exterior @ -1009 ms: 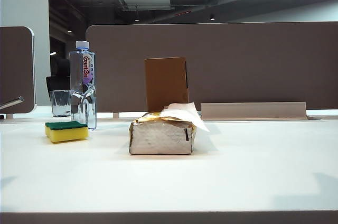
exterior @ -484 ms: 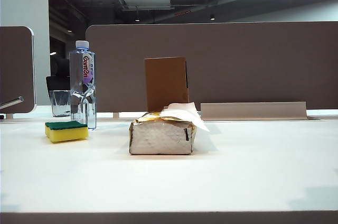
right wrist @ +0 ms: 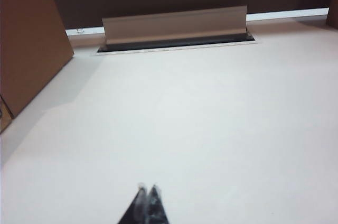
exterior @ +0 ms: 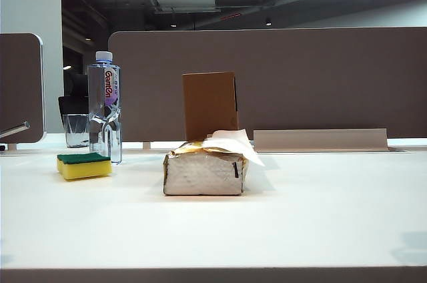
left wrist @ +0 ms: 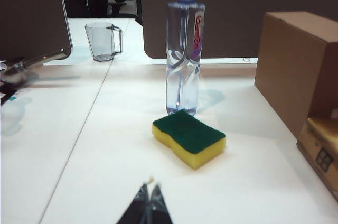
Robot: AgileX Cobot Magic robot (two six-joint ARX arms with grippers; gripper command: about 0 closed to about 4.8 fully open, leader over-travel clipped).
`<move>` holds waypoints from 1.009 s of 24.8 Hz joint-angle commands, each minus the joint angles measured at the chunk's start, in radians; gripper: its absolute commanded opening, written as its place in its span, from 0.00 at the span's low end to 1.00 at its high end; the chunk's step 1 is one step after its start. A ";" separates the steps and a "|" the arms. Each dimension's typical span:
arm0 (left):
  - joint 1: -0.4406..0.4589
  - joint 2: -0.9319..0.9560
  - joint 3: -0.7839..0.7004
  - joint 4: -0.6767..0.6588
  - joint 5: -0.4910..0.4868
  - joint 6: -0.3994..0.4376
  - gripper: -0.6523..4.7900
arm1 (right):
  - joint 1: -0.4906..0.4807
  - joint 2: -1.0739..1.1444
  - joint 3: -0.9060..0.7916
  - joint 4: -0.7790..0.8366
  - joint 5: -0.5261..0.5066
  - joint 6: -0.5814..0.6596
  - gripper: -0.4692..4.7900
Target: Move the sponge from right to left to wipe the table, avoiding obstacles on the table, and finally reaching the bottle of mineral water.
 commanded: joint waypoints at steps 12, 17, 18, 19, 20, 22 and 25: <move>0.000 0.001 -0.063 0.052 -0.003 0.001 0.11 | 0.000 0.000 -0.017 -0.016 0.021 -0.029 0.08; 0.000 0.001 -0.063 0.019 -0.003 -0.006 0.11 | 0.000 0.000 -0.017 -0.066 0.021 -0.020 0.08; 0.000 0.001 -0.063 0.017 -0.003 -0.011 0.11 | 0.000 0.000 -0.017 -0.065 0.020 -0.020 0.08; 0.000 0.001 -0.063 0.018 -0.003 -0.011 0.11 | 0.000 0.000 -0.016 -0.061 0.021 -0.021 0.08; 0.000 0.001 -0.063 0.018 -0.003 -0.011 0.11 | 0.000 0.000 -0.016 -0.061 0.021 -0.021 0.09; 0.000 0.001 -0.063 0.018 -0.002 -0.011 0.11 | 0.000 0.000 -0.016 -0.061 0.021 -0.021 0.09; 0.000 0.001 -0.063 0.018 -0.002 -0.011 0.11 | 0.000 0.000 -0.016 -0.061 0.021 -0.021 0.09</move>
